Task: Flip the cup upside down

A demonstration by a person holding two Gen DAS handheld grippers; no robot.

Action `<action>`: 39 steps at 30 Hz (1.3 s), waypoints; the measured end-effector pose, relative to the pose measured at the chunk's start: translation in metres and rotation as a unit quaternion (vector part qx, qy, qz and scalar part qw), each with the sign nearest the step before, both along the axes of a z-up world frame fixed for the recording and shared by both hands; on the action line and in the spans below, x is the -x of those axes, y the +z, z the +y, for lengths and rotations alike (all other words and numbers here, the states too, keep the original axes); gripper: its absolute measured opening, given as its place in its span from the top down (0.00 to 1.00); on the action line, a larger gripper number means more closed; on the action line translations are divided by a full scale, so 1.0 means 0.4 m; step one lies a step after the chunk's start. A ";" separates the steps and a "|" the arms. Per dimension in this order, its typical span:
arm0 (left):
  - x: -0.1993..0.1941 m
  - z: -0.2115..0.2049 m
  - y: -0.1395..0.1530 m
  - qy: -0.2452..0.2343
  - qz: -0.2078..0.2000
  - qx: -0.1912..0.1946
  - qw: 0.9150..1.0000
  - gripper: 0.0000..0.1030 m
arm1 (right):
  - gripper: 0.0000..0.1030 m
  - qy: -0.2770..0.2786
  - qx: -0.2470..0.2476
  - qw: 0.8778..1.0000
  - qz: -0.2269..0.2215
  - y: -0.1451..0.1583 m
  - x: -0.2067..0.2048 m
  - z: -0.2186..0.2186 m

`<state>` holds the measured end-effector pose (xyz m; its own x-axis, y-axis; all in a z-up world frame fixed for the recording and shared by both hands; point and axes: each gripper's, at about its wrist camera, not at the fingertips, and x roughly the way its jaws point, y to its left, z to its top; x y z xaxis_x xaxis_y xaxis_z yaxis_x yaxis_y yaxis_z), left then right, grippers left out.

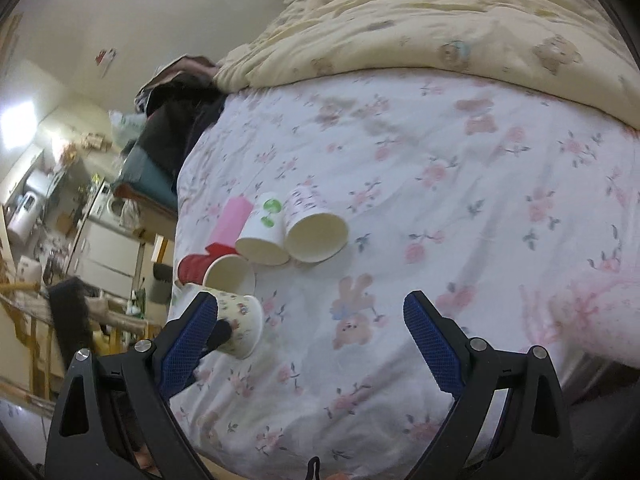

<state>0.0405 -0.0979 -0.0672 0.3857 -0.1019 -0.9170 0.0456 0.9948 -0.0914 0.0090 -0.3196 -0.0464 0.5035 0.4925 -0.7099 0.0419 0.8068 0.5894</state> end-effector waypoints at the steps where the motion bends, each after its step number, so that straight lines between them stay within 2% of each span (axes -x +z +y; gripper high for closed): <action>1: -0.011 -0.008 -0.018 0.005 0.004 -0.006 1.000 0.48 | 0.06 -0.002 -0.003 1.000 0.002 -0.001 -0.002 -0.004; 8: -0.048 -0.025 -0.085 0.025 0.012 -0.047 0.999 0.48 | 0.06 -0.002 -0.021 1.000 0.004 -0.002 0.000 -0.021; 13: -0.052 -0.019 -0.111 0.033 0.024 -0.049 0.998 0.46 | 0.06 -0.002 -0.034 0.999 0.008 -0.006 -0.001 -0.025; 15: -0.053 -0.013 -0.122 0.037 0.034 -0.038 0.998 0.46 | 0.06 -0.002 -0.038 0.999 0.007 -0.004 0.001 -0.026; 16: -0.055 -0.010 -0.129 0.039 0.044 -0.036 0.998 0.43 | 0.06 -0.002 -0.037 0.999 0.007 -0.003 0.002 -0.025; 17: -0.057 -0.009 -0.134 0.041 0.051 -0.039 0.997 0.29 | 0.06 -0.001 -0.037 0.999 0.006 -0.003 0.001 -0.024; 19: -0.055 -0.010 -0.138 0.042 0.056 -0.047 0.996 0.11 | 0.06 0.000 -0.034 0.999 0.004 -0.002 0.001 -0.021; 24: -0.045 -0.014 -0.118 0.030 0.042 -0.044 0.998 0.11 | 0.06 0.005 -0.027 1.000 0.001 0.000 0.003 -0.013; 28: -0.019 -0.011 -0.076 0.018 0.044 -0.040 0.998 0.11 | 0.06 0.008 -0.022 1.000 0.001 0.000 0.000 -0.009; 34: 0.043 0.026 0.066 -0.003 -0.014 -0.025 1.000 0.11 | 0.06 0.021 -0.033 0.999 -0.007 0.007 -0.003 0.009; 39: 0.084 0.068 0.168 0.002 -0.083 -0.031 0.996 0.11 | 0.06 0.051 -0.005 0.998 -0.032 0.032 0.001 0.059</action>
